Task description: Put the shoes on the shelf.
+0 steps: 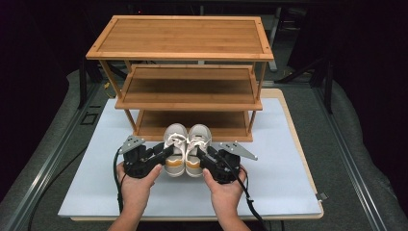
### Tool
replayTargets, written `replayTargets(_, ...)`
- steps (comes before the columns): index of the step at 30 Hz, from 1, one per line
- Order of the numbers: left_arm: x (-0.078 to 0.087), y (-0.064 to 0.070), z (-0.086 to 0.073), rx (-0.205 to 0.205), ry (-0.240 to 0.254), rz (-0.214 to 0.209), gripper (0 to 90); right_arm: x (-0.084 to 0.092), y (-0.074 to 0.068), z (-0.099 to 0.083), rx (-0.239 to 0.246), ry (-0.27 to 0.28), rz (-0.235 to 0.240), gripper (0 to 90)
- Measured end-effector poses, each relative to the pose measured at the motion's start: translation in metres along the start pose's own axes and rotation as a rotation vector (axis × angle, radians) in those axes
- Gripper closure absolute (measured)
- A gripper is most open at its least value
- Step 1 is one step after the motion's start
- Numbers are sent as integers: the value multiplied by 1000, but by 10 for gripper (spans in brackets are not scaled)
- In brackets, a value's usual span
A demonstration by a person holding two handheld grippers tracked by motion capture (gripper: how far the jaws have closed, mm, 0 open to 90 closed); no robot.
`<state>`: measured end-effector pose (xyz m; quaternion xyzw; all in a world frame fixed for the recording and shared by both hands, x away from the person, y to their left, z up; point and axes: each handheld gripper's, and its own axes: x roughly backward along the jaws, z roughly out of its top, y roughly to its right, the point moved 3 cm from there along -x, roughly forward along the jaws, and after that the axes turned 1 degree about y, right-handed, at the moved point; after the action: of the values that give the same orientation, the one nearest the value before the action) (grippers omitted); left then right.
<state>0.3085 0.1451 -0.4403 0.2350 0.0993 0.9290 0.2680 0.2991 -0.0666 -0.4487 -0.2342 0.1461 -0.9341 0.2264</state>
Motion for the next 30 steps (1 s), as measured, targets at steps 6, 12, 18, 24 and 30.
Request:
replayTargets(6, 6, 3, 11, 3, 9, -8, 600, 6, -7, 13, 15, 2, -6, 586)
replayTargets(12, 13, 7, 22, -6, 16, -10, 600, 11, -12, 24, 19, 12, -8, 585)
replayTargets(18, 14, 13, 34, -20, 26, -12, 600, 15, -14, 35, 24, 31, -3, 585)
replayTargets(24, 13, 15, 45, -32, 31, -14, 599, 17, -15, 45, 30, 45, -2, 585)
replayTargets(30, 12, 14, 51, -29, 36, -16, 600, 15, -16, 53, 31, 49, -1, 585)
